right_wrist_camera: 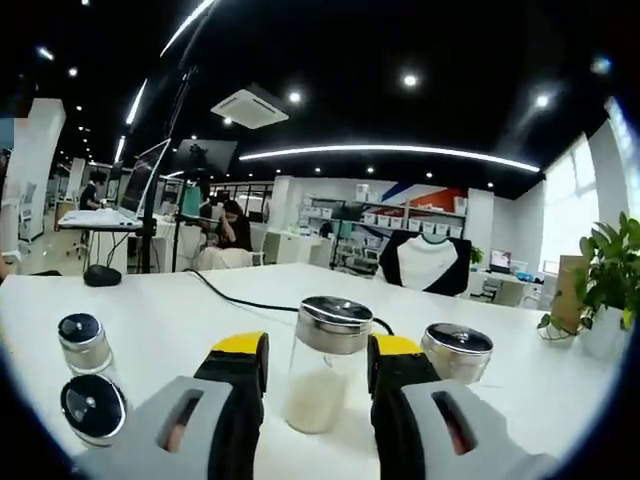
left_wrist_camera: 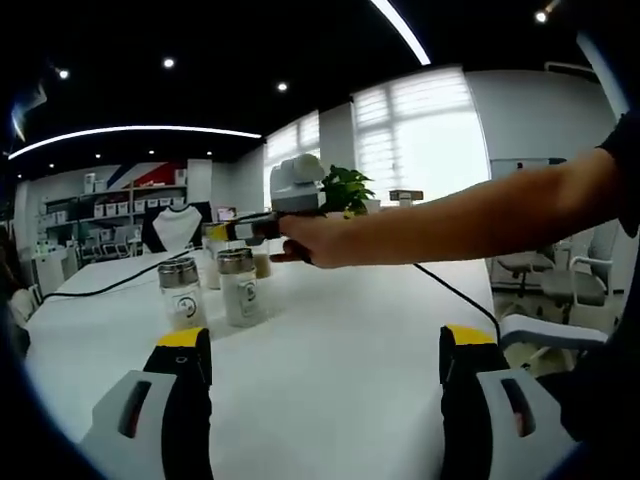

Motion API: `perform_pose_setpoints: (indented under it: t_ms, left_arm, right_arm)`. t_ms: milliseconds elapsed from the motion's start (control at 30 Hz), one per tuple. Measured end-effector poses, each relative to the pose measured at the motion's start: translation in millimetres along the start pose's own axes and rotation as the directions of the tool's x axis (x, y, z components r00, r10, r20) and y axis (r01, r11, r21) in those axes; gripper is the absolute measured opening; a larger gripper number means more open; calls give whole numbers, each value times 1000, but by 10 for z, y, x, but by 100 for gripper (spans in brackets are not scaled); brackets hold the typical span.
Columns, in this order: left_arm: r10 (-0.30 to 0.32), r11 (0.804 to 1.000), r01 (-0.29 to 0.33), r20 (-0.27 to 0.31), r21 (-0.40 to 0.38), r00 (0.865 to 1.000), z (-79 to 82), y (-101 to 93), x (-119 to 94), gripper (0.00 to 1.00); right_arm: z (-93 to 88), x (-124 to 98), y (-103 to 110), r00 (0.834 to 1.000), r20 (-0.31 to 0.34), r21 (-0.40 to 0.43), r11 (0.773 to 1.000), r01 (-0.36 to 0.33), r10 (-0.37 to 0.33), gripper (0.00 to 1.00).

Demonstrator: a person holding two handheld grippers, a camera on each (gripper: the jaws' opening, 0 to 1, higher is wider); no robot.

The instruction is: Rotate the seasoning bottle until the label or dispensing opening points toward the visible target arrow and the bottle remains upright within the marked orientation range

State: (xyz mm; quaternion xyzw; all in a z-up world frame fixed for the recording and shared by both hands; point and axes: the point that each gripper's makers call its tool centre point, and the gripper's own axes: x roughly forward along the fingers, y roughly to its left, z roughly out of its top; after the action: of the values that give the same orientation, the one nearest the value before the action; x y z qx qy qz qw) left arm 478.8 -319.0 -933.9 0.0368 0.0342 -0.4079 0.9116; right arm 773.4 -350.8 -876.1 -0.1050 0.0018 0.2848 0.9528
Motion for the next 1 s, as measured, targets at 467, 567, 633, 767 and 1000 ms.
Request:
perform_pose_setpoints:
  t_ms: [467, 567, 633, 767, 1000]
  left_arm:
    - [-6, 1000, 6, -9, -4, 1000, -30, 1, 23, 100]
    - [-6, 1000, 6, -12, -11, 1000, -53, 24, 29, 100]
    - [-6, 1000, 6, -11, -12, 1000, -50, 26, 27, 100]
    - [-2, 1000, 2, -9, -14, 1000, -49, 46, 17, 100]
    - [-2, 1000, 2, -11, -16, 1000, -60, 54, 18, 100]
  right_arm:
    - [-9, 285, -172, 998, 17, 119, 991, 62, -64, 44]
    - [-31, 296, -85, 998, 12, 125, 990, 62, -64, 42]
    - [-28, 276, -42, 998, 10, 115, 991, 65, -67, 40]
    - [-15, 261, -17, 997, 8, 108, 992, 69, -70, 39]
    - [-15, 207, -26, 998, -13, 171, 984, 58, -57, 37]
